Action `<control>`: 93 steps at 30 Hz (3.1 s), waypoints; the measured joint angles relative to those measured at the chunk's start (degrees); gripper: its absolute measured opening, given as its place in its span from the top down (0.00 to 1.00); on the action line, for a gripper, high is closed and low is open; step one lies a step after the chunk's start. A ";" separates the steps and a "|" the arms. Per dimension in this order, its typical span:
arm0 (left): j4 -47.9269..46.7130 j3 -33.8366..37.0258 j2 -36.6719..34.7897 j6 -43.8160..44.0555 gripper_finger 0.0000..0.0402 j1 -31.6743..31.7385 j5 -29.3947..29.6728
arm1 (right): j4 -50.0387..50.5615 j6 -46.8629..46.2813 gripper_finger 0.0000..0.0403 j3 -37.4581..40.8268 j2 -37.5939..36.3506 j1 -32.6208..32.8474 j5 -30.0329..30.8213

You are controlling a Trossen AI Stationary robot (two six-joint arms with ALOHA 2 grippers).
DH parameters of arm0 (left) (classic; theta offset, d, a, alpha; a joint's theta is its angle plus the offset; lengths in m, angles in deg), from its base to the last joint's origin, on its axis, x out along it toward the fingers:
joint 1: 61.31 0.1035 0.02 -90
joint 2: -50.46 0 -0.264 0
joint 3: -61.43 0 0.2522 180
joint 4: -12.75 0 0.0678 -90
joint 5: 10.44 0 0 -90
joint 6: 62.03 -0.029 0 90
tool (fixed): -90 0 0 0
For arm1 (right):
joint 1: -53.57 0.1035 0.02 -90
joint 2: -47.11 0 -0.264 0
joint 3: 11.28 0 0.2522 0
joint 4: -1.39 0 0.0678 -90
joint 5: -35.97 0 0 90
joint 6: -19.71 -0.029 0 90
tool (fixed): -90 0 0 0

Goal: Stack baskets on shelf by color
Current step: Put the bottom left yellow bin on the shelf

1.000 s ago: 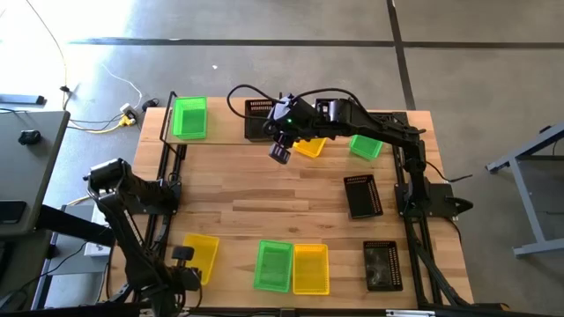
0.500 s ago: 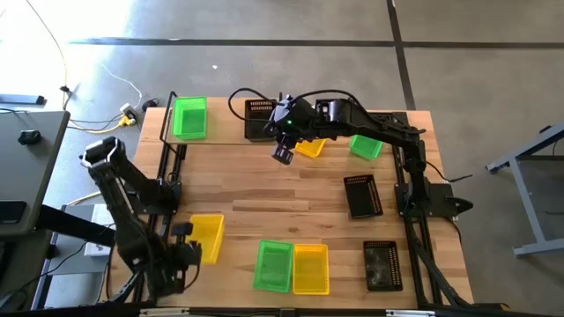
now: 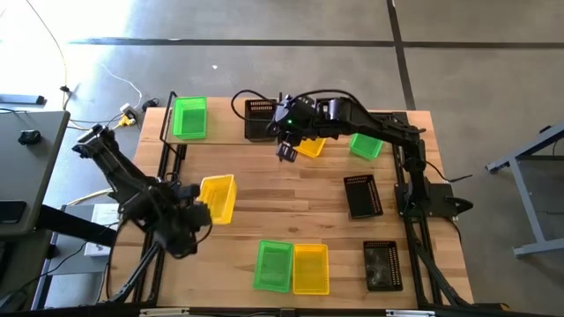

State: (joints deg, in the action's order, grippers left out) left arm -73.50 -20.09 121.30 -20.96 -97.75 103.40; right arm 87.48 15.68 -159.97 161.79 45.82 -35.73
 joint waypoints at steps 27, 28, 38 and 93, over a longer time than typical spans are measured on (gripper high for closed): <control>-5.59 -9.35 -0.83 -38.60 1.00 37.11 8.78 | -0.11 4.50 0.82 0.00 0.00 -5.46 0.04; -5.95 -9.42 -0.83 -40.08 1.00 38.63 9.05 | -0.11 4.50 0.82 0.00 0.00 -5.60 0.04; -2.90 -9.42 -0.79 -56.09 1.00 52.91 5.37 | -0.15 4.07 0.82 0.00 0.00 -6.14 0.17; -1.20 -9.42 10.95 -66.81 0.85 68.34 -5.68 | 0.79 2.99 0.82 0.02 0.00 -6.12 0.17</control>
State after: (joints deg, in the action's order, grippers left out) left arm -74.70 -29.51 132.26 -87.77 -29.41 97.71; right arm 88.27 18.67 -159.95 161.79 39.70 -35.55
